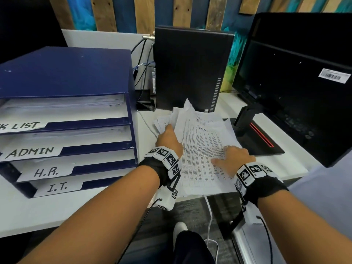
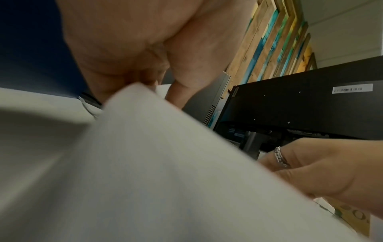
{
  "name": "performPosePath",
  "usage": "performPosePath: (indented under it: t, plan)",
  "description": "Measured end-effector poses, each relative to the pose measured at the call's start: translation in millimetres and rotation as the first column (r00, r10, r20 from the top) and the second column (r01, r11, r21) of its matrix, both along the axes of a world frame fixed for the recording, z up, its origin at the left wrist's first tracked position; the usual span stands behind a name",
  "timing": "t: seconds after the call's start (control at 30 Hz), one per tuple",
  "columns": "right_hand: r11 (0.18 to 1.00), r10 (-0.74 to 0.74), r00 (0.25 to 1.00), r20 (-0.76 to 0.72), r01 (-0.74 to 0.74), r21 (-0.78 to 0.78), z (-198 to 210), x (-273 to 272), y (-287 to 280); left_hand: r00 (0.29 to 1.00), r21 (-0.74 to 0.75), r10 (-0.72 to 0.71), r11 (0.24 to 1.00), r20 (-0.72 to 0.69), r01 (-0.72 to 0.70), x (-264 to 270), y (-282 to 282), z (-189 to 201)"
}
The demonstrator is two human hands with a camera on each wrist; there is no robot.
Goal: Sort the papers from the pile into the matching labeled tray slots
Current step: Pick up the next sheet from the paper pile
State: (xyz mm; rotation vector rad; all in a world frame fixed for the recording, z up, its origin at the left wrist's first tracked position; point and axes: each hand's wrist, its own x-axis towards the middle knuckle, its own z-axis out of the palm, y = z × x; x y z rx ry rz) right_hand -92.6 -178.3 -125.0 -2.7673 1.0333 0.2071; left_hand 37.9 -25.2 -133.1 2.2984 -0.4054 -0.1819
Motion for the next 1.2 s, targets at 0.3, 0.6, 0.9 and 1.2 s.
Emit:
performPosePath:
  t: [0.3,0.6,0.9,1.2]
  plan:
    - [0.991,-0.093,0.971,0.219,0.07,0.11,5.9,6.4,7.0,0.995,0.182,-0.01,0.983,0.102,-0.009,-14.1,25.1,4.9]
    - [0.965,-0.177,0.966,0.189,0.132,0.228,10.0,8.7,9.8,0.992,0.177,-0.114,0.977,-0.049,0.121,-21.2,19.8,-2.1]
    - [0.963,-0.199,0.965,0.17,0.16,0.219,7.9,7.8,6.5,0.993,0.313,-0.013,0.948,-0.121,0.051,-15.6,10.8,-6.8]
    - [0.966,-0.176,0.974,0.142,0.143,0.216,-2.0,6.8,5.7,0.996,0.377,-0.047,0.923,-0.081,0.075,-17.3,3.9,-6.6]
